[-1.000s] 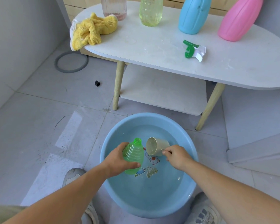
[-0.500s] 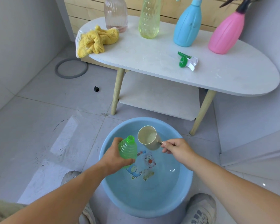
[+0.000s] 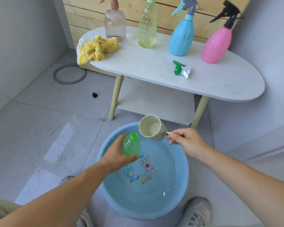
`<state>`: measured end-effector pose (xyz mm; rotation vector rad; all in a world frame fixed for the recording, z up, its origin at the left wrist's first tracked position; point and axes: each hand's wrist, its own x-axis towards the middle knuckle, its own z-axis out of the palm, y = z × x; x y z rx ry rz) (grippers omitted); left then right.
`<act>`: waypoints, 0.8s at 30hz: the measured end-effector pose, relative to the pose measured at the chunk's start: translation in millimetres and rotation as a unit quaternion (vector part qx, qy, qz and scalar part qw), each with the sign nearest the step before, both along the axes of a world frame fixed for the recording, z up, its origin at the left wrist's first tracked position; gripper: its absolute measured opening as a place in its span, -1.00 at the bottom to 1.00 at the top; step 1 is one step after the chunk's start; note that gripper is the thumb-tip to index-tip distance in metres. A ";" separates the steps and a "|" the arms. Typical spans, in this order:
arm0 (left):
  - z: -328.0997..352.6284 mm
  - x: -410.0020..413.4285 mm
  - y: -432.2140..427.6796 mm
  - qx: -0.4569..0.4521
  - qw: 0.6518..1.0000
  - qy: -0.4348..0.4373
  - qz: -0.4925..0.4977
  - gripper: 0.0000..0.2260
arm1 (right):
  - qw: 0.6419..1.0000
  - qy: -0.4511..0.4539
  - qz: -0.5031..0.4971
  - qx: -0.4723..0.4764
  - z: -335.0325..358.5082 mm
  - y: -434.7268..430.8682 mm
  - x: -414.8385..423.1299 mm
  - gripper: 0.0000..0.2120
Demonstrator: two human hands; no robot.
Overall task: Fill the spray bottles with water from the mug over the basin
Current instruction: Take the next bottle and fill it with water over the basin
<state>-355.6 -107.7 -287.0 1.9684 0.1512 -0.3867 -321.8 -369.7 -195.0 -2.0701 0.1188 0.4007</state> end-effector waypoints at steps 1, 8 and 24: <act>1.5 0.4 -1.0 0.000 1.000 -0.003 -0.002 -0.32 | 1.000 -0.009 0.003 -0.012 5.7 0.1 -0.6 -0.79; 8.7 4.4 -5.7 0.003 1.000 -0.008 -0.009 -0.25 | 0.998 -0.051 0.014 -0.041 26.6 2.9 -5.0 -0.77; 10.2 8.1 -9.1 -0.008 1.000 -0.012 -0.014 -0.30 | 0.993 -0.099 0.024 -0.058 33.1 8.7 -3.4 -0.73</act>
